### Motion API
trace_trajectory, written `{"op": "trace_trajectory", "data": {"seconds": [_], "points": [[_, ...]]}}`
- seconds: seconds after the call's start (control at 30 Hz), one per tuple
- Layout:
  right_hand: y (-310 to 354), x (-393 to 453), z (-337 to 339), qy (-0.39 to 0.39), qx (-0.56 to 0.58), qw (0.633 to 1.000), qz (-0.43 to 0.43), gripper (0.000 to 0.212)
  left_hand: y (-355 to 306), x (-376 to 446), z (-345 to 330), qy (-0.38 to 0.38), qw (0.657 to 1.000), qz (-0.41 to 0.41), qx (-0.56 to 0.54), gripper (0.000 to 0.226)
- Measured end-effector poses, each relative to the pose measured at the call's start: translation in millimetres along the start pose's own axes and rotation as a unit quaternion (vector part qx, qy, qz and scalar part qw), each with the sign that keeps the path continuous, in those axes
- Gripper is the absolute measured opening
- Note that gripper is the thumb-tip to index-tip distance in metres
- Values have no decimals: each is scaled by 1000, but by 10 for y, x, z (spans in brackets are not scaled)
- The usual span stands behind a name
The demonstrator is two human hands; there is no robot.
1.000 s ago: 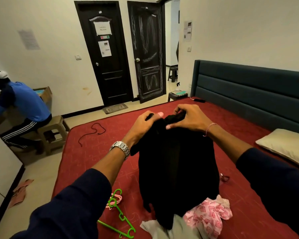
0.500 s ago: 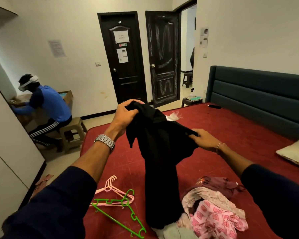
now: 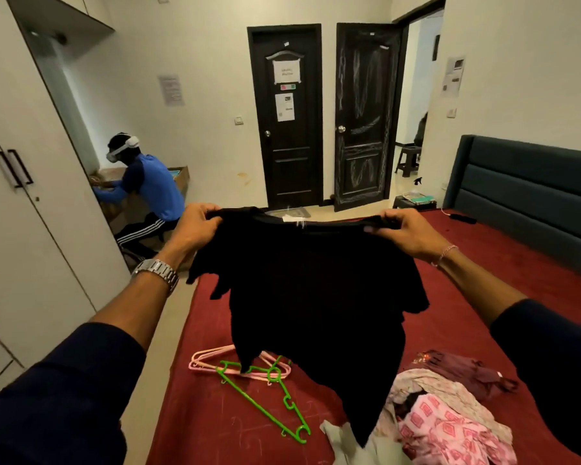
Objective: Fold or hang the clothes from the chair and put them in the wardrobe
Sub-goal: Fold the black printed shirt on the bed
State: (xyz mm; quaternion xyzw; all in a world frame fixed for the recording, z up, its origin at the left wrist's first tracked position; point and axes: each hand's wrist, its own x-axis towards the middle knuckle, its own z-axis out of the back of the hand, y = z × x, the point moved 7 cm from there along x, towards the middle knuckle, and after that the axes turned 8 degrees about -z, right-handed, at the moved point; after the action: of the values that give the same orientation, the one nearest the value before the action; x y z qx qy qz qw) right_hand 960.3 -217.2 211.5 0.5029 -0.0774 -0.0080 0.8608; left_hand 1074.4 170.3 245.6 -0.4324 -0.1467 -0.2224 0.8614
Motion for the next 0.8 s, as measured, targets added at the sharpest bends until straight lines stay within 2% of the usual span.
{"op": "trace_trajectory", "data": {"seconds": [0.1,0.2,0.27,0.43,0.6,0.7,0.8], "points": [[139,-88,-170,-28,-34,999,27,25,158,-158,242,-23,999,26,1,20],[316,-213,-300,-96,-124,983,97,28,190,-344,432,-56,998,38,-1,21],[459,-361,-417,-123,-132,977,114,27,160,-524,572,-69,997,32,-14,21],[765,-804,-668,-181,-165,962,121,33,77,-1061,947,-2,998,-15,-58,15],[969,-1179,-879,-186,-247,942,126,43,263,-1563,1413,-9,995,4,-96,6],[1173,-1422,-949,-249,-284,913,153,48,221,-1776,1598,-2,995,-20,-102,5],[1364,-1627,-995,-306,-290,892,162,62,136,-1895,1743,8,988,-22,-155,7]]}}
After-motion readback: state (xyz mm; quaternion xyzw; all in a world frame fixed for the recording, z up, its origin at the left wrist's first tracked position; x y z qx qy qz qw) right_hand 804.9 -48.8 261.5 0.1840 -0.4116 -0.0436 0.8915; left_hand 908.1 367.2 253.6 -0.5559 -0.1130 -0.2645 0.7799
